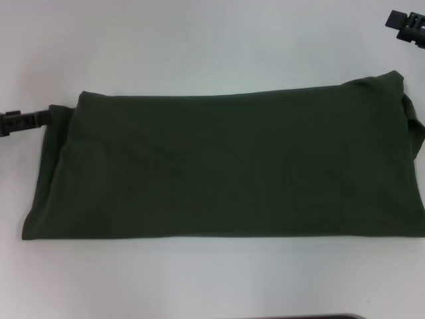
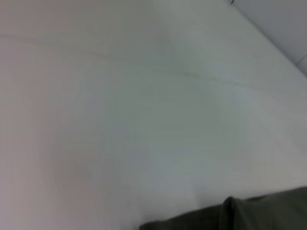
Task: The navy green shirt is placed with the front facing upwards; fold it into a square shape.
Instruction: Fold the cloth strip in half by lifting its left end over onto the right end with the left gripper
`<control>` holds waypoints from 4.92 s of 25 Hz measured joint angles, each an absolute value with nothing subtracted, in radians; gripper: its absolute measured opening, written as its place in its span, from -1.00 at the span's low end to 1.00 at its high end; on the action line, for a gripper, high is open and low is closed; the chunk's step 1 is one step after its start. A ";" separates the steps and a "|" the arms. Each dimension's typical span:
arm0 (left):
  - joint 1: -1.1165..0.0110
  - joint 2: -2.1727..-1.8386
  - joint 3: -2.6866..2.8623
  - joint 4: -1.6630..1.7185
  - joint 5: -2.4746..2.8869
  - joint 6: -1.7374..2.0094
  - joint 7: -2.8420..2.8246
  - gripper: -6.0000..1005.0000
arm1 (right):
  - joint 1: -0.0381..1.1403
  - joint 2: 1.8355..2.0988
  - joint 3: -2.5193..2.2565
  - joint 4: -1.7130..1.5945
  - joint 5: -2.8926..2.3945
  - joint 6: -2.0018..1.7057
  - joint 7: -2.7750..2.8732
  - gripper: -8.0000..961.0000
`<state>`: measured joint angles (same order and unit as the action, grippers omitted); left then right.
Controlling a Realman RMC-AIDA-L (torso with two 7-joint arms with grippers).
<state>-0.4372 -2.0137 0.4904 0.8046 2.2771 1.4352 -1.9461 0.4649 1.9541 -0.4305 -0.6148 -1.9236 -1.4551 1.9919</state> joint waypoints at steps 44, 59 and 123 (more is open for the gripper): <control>-0.599 -1.993 0.578 0.672 2.436 1.307 -2.038 0.76 | 0.448 1.954 -0.389 -0.620 -1.923 -1.486 2.003 0.58; -0.593 -1.969 0.568 0.705 2.434 1.408 -2.037 0.76 | 0.448 1.956 -0.388 -0.620 -1.922 -1.486 2.008 0.58; -0.566 -1.959 0.615 0.698 2.509 1.445 -2.064 0.76 | 0.431 1.963 -0.374 -0.620 -1.922 -1.534 2.016 0.58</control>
<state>-0.5656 -1.9588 0.6150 0.6980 2.5094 1.4445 -2.0643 0.4310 1.9626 -0.3743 -0.6197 -1.9221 -1.5339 2.0162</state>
